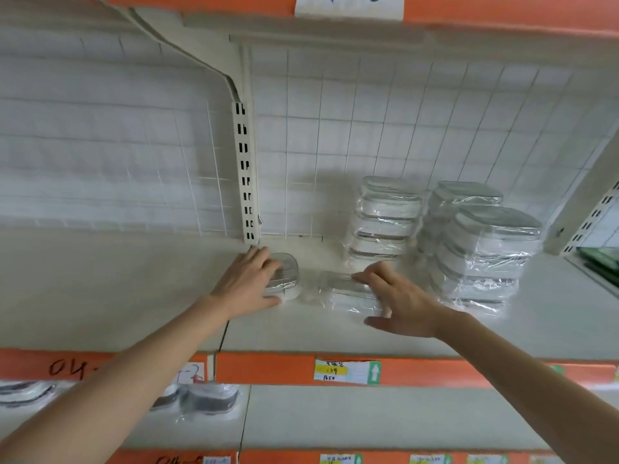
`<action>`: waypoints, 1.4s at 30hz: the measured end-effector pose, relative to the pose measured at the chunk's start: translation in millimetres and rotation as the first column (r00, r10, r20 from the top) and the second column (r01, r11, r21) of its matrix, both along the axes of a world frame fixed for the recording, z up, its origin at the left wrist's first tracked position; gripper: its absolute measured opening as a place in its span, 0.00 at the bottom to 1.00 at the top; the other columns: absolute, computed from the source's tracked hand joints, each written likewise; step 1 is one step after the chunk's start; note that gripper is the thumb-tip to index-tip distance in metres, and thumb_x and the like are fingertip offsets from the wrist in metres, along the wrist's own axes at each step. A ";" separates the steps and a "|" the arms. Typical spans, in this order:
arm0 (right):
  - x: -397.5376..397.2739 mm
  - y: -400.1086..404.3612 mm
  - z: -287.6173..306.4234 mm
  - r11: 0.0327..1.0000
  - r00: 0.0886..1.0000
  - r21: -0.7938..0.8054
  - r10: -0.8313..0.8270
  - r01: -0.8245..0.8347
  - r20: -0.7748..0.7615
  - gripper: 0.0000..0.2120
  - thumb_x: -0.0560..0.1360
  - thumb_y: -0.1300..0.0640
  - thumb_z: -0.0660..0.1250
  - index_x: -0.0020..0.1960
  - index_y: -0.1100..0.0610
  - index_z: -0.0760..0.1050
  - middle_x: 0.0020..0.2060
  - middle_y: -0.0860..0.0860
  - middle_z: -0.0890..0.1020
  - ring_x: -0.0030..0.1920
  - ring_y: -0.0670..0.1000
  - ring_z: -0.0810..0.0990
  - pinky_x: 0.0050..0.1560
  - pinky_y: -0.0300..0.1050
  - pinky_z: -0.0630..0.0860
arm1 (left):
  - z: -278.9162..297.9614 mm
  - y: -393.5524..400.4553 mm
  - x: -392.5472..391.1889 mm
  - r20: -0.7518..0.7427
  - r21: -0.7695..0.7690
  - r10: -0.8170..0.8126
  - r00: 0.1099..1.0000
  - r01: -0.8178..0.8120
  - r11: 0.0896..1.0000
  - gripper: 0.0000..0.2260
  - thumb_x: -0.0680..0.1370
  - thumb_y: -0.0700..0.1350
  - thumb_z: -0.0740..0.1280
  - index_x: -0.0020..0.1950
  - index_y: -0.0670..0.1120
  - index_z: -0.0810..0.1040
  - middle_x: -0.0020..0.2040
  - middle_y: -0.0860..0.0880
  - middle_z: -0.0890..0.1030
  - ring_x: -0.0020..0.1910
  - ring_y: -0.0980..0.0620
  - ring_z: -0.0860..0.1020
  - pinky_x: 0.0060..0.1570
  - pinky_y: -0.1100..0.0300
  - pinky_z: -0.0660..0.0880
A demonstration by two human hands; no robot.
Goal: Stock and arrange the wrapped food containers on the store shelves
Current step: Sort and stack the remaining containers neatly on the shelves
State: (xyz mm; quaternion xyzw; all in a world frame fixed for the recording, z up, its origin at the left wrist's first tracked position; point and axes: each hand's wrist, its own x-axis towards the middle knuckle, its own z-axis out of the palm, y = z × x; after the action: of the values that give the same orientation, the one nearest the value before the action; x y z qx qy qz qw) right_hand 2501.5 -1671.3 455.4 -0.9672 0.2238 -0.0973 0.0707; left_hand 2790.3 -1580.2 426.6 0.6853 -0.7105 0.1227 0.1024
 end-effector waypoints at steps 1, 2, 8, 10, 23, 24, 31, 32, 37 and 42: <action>0.0 0.7 -3.4 1.000 1.000 0.004 -0.011 0.011 -0.005 0.35 0.71 0.49 0.72 0.72 0.59 0.63 0.61 0.53 0.67 0.56 0.50 0.70 0.59 0.34 0.65 | -1.9 -2.5 0.7 -0.024 -0.006 -0.015 1.000 0.015 1.000 0.29 0.68 0.58 0.72 0.65 0.46 0.73 0.58 0.46 0.70 0.61 0.46 0.67 0.62 0.55 0.65; 1.3 1.2 -5.3 1.000 1.000 0.006 -0.018 0.018 0.002 0.34 0.71 0.46 0.71 0.71 0.58 0.64 0.60 0.53 0.68 0.55 0.49 0.71 0.60 0.38 0.67 | -3.5 -4.7 0.8 -0.057 -0.009 -0.027 0.998 0.026 1.000 0.29 0.68 0.57 0.73 0.64 0.45 0.74 0.58 0.45 0.70 0.61 0.45 0.66 0.64 0.54 0.64; 32.3 -2.3 -9.8 0.994 0.985 -0.003 -0.109 0.110 -0.130 0.37 0.71 0.35 0.64 0.72 0.53 0.61 0.67 0.52 0.64 0.67 0.53 0.65 0.68 0.46 0.59 | -3.3 -18.3 14.8 -0.286 0.244 0.118 0.951 -0.047 0.969 0.32 0.66 0.60 0.74 0.66 0.55 0.67 0.71 0.50 0.60 0.73 0.45 0.53 0.70 0.41 0.55; 44.0 -1.9 -16.9 0.979 0.965 0.075 -0.170 0.188 -0.197 0.44 0.68 0.31 0.63 0.75 0.52 0.53 0.71 0.51 0.60 0.70 0.52 0.61 0.70 0.50 0.57 | -5.5 -18.4 20.8 -0.397 0.275 0.141 0.907 -0.029 0.961 0.33 0.65 0.58 0.75 0.67 0.56 0.66 0.69 0.51 0.62 0.72 0.45 0.55 0.69 0.43 0.59; 51.7 -0.3 -22.8 0.927 0.908 0.063 -0.346 0.369 -0.237 0.52 0.62 0.21 0.49 0.75 0.52 0.48 0.68 0.53 0.63 0.67 0.56 0.63 0.66 0.56 0.63 | -9.3 -17.5 30.0 -0.422 0.279 0.154 0.893 -0.034 0.960 0.41 0.65 0.57 0.77 0.73 0.53 0.60 0.70 0.50 0.61 0.70 0.45 0.56 0.68 0.53 0.57; 52.8 -1.0 -22.3 0.924 0.903 0.072 -0.348 0.376 -0.251 0.52 0.62 0.21 0.47 0.76 0.52 0.48 0.69 0.54 0.62 0.68 0.57 0.63 0.67 0.57 0.63 | -8.6 -17.3 30.5 -0.418 0.288 0.157 0.895 -0.034 0.957 0.41 0.65 0.56 0.76 0.73 0.53 0.60 0.70 0.50 0.60 0.70 0.45 0.55 0.68 0.53 0.57; 54.5 -5.8 -14.5 0.852 0.874 0.268 -0.359 0.450 -0.326 0.30 0.81 0.47 0.54 0.77 0.49 0.44 0.73 0.63 0.49 0.70 0.61 0.57 0.70 0.54 0.55 | -2.6 -17.2 27.6 -0.501 0.339 0.195 0.843 -0.016 0.941 0.36 0.70 0.52 0.73 0.74 0.53 0.59 0.71 0.49 0.59 0.71 0.44 0.54 0.67 0.53 0.56; 55.3 -2.8 -12.2 0.870 0.867 0.235 -0.331 0.433 -0.373 0.37 0.77 0.40 0.59 0.77 0.50 0.43 0.74 0.60 0.51 0.71 0.60 0.56 0.70 0.56 0.56 | -2.3 -17.0 27.1 -0.509 0.340 0.199 0.837 -0.017 0.940 0.36 0.70 0.52 0.73 0.73 0.53 0.60 0.71 0.49 0.59 0.71 0.45 0.54 0.67 0.54 0.57; 46.2 -12.7 -3.8 0.940 0.850 -0.050 -0.328 0.339 -0.412 0.47 0.68 0.34 0.68 0.76 0.53 0.50 0.69 0.52 0.57 0.70 0.55 0.55 0.69 0.56 0.58 | -1.0 -14.9 27.4 -0.510 0.367 0.240 0.826 -0.043 0.929 0.37 0.68 0.51 0.75 0.72 0.56 0.60 0.67 0.47 0.56 0.69 0.44 0.53 0.68 0.51 0.57; 25.0 -28.0 2.7 0.921 0.841 -0.136 -0.390 0.366 -0.375 0.35 0.71 0.53 0.69 0.73 0.56 0.57 0.67 0.55 0.60 0.70 0.56 0.59 0.69 0.48 0.60 | 3.4 -13.8 28.2 -0.453 0.408 0.250 0.856 -0.050 0.912 0.39 0.66 0.50 0.76 0.72 0.57 0.59 0.64 0.47 0.58 0.68 0.44 0.55 0.66 0.51 0.60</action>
State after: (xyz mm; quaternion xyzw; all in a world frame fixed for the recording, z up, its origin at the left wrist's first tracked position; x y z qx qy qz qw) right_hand 2526.5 -1699.3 458.2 -0.9052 0.4164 0.0810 -0.0251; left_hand 2818.5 -1594.0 429.9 0.7545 -0.6135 -0.1900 0.1355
